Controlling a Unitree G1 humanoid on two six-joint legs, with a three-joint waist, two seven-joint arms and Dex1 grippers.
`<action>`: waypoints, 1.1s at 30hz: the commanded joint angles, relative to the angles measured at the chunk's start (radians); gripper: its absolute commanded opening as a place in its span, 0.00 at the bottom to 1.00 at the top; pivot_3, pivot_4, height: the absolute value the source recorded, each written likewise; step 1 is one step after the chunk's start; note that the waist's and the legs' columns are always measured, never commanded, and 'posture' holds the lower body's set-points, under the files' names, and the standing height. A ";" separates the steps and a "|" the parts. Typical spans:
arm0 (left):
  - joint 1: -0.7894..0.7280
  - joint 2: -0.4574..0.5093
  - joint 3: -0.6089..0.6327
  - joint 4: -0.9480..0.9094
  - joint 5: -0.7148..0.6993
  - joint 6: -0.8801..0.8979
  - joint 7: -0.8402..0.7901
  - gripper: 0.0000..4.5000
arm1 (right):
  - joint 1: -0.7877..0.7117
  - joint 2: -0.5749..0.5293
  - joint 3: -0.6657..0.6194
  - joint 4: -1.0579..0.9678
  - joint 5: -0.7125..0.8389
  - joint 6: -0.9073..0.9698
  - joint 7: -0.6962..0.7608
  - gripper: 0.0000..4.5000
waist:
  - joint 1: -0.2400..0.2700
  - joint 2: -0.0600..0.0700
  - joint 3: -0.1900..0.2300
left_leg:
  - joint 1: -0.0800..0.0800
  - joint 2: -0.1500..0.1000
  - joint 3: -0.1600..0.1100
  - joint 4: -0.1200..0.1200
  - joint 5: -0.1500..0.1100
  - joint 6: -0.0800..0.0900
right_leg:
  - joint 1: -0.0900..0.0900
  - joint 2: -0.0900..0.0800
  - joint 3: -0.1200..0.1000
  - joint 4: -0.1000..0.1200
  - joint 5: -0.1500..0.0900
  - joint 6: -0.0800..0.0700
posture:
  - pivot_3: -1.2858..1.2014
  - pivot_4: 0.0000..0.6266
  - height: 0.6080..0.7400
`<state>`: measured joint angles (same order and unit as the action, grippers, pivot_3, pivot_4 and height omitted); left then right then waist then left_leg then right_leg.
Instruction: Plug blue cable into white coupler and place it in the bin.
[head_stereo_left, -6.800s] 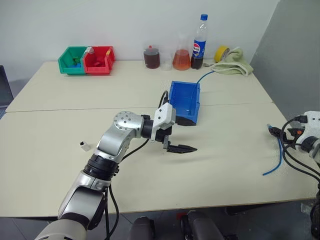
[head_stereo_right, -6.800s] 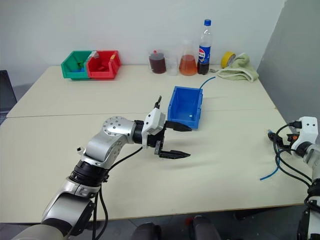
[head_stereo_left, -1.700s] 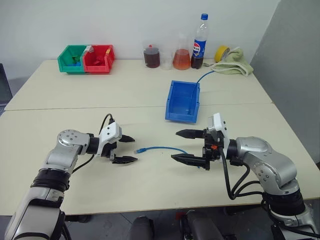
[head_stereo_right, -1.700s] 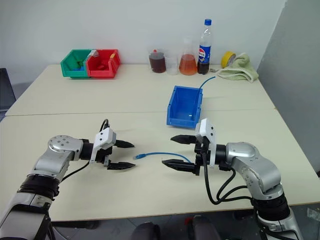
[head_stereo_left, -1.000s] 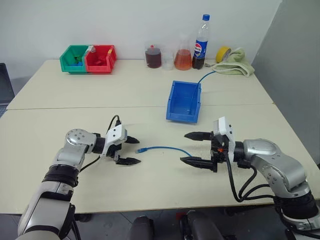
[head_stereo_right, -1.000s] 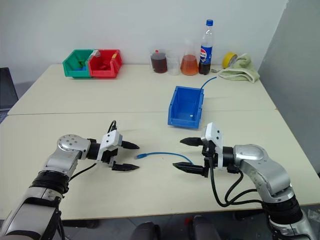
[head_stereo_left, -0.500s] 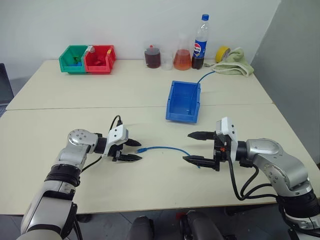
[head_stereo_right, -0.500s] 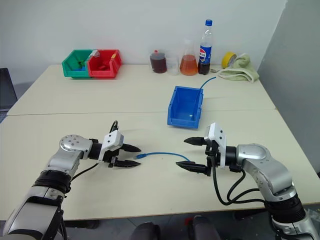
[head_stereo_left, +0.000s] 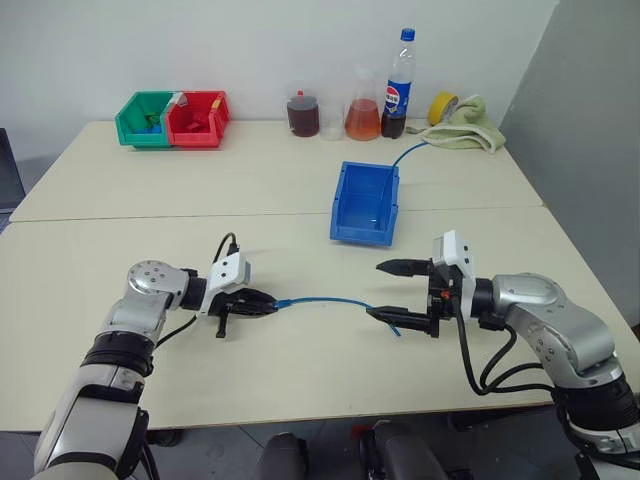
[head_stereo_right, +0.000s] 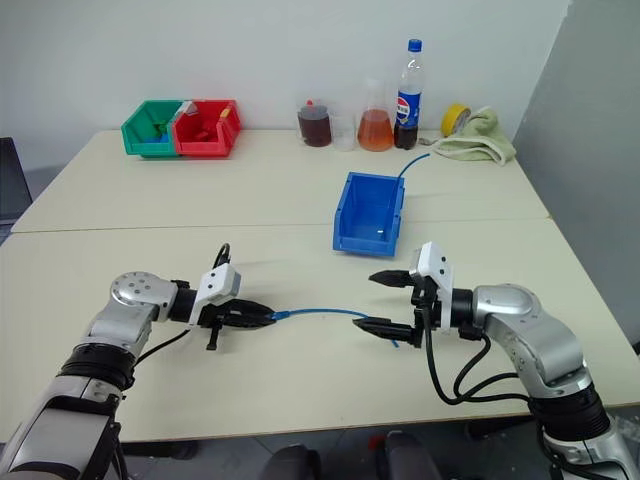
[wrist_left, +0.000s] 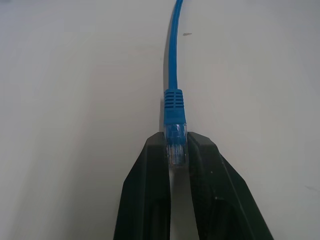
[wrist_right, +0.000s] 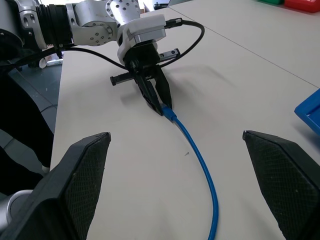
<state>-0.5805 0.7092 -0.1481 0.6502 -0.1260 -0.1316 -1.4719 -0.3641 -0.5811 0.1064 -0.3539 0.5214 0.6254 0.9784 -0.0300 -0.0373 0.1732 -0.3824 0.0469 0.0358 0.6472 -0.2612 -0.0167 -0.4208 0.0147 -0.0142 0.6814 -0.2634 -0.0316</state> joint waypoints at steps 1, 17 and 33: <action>0.024 0.003 0.010 -0.030 0.006 0.029 0.034 0.05 | -0.015 -0.001 0.004 -0.014 0.002 -0.019 0.002 1.00 | 0.000 0.000 0.000 | 0.000 0.000 0.000 0.000 0.000 0.000 | 0.000 0.000 0.000 0.000 0.000 0.000 | 0.52 0.24 1.00; 0.157 -0.116 0.321 -0.800 -0.459 0.844 0.507 0.05 | 0.004 0.041 -0.154 -0.219 0.341 0.273 -0.225 1.00 | 0.003 0.000 0.000 | -0.001 0.000 -0.001 0.001 0.000 0.000 | 0.001 -0.001 0.000 0.000 0.001 0.001 | 0.52 0.24 1.00; 0.213 -0.292 0.557 -0.937 -1.083 1.299 0.898 0.05 | 0.022 0.206 -0.224 -0.084 0.547 0.373 -0.451 1.00 | 0.002 -0.001 0.000 | 0.000 0.000 -0.001 0.002 0.002 -0.003 | 0.001 -0.001 0.001 0.000 0.002 0.004 | 0.52 0.24 1.00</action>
<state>-0.3414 0.4144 0.3845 -0.2414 -1.1209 1.1517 -0.6048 -0.3293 -0.3963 -0.0638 -0.4408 0.9760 0.9674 0.5806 -0.0282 -0.0380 0.1734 -0.3825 0.0463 0.0350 0.6492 -0.2593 -0.0199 -0.4194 0.0140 -0.0125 0.6816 -0.2609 -0.0273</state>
